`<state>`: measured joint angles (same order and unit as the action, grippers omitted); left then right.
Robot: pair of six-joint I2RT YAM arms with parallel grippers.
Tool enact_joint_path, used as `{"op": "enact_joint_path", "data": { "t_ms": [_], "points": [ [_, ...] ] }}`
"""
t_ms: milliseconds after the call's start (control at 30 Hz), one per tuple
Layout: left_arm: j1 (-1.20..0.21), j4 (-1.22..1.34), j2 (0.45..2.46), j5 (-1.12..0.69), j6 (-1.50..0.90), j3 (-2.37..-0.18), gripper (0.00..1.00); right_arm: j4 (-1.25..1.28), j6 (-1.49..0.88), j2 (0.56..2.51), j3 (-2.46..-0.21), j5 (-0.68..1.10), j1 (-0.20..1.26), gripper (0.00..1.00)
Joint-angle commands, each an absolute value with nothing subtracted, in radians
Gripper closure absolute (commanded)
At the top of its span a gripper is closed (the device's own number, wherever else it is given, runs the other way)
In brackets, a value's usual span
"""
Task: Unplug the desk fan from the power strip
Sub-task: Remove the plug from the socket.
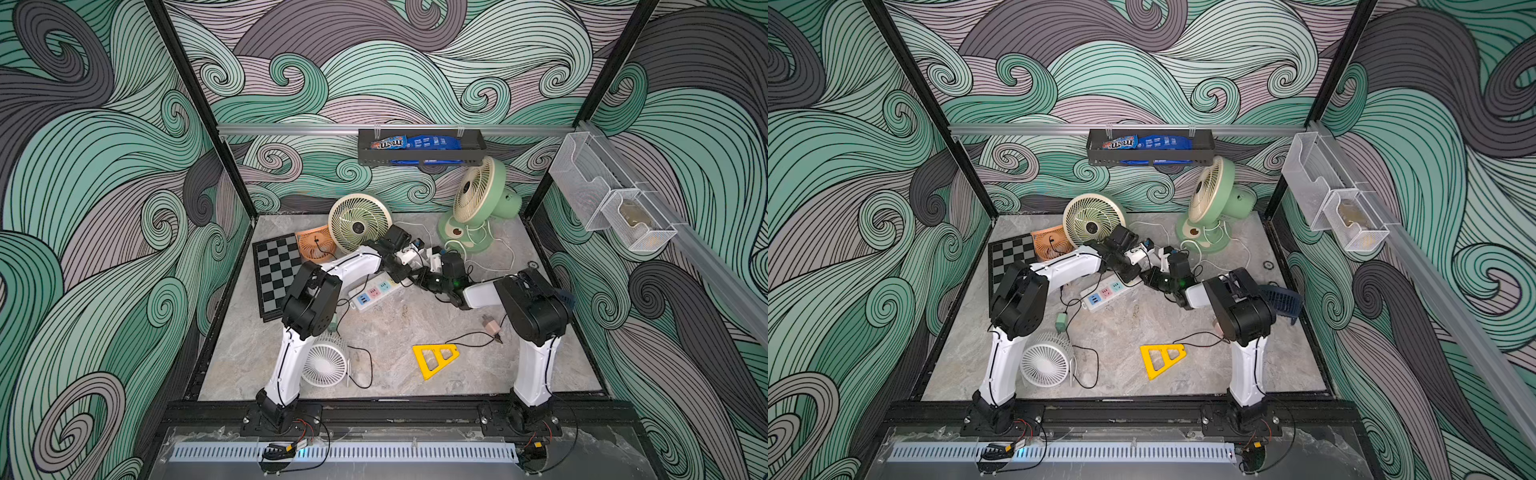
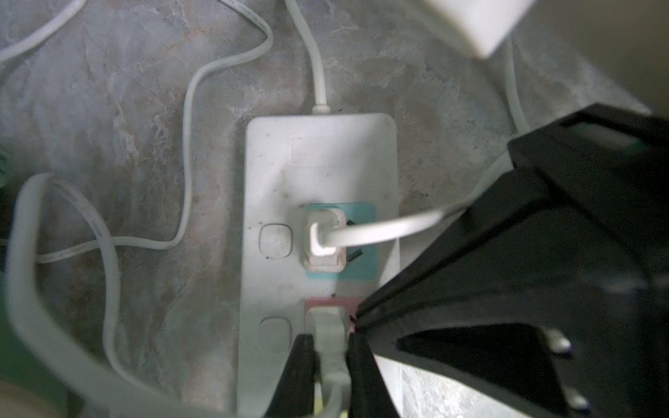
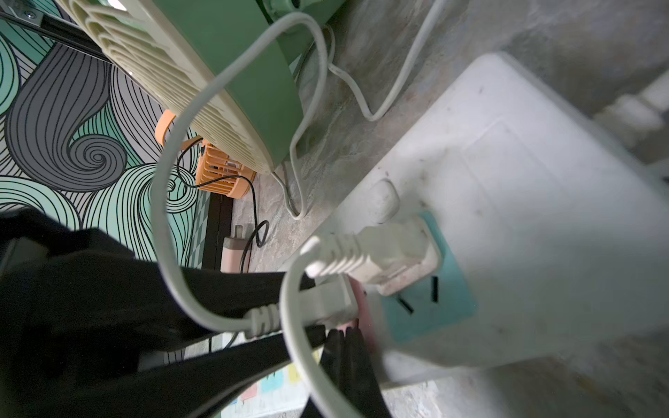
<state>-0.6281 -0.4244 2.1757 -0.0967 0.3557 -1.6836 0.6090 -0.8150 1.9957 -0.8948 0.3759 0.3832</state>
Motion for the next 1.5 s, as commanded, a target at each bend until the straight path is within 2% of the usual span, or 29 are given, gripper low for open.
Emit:
{"op": "enact_joint_path", "data": {
  "t_ms": [0, 133, 233, 400, 667, 833, 933, 1000, 1200, 1367, 1467],
  "points": [
    [-0.67, -0.378, 2.141, -0.035, 0.388, -1.655, 1.0, 0.477, -0.821, 2.052, -0.886, 0.333, 0.394, 0.98],
    [-0.66, -0.407, 2.158, -0.041, 0.358, -1.679, 1.0, 0.471, -0.82, 2.057, -0.889, 0.333, 0.399, 0.98],
    [-0.62, -0.49, 2.191, -0.173, 0.291, -1.746, 1.0, 0.467, -0.816, 2.061, -0.892, 0.334, 0.399, 0.98],
    [-0.596, -0.533, 2.206, -0.208, 0.304, -1.775, 1.0, 0.462, -0.813, 2.062, -0.893, 0.336, 0.399, 0.98],
    [-0.647, -0.39, 2.123, -0.072, 0.376, -1.647, 1.0, 0.459, -0.814, 2.07, -0.899, 0.337, 0.4, 0.98],
    [-0.606, -0.505, 2.176, -0.218, 0.294, -1.76, 1.0, 0.464, -0.817, 2.073, -0.899, 0.34, 0.4, 0.98],
    [-0.601, -0.536, 2.191, -0.236, 0.299, -1.785, 1.0, 0.467, -0.818, 2.072, -0.896, 0.341, 0.399, 0.98],
    [-0.61, -0.508, 2.177, -0.225, 0.334, -1.748, 1.0, 0.468, -0.816, 2.072, -0.896, 0.341, 0.399, 0.98],
    [-0.665, -0.404, 2.138, -0.042, 0.386, -1.665, 1.0, 0.469, -0.814, 2.071, -0.89, 0.341, 0.398, 0.98],
    [-0.597, -0.522, 2.196, -0.209, 0.281, -1.778, 1.0, 0.469, -0.816, 2.071, -0.89, 0.341, 0.399, 0.98],
    [-0.584, -0.545, 2.213, -0.23, 0.281, -1.788, 1.0, 0.47, -0.817, 2.07, -0.889, 0.341, 0.398, 0.98]
  ]
}}
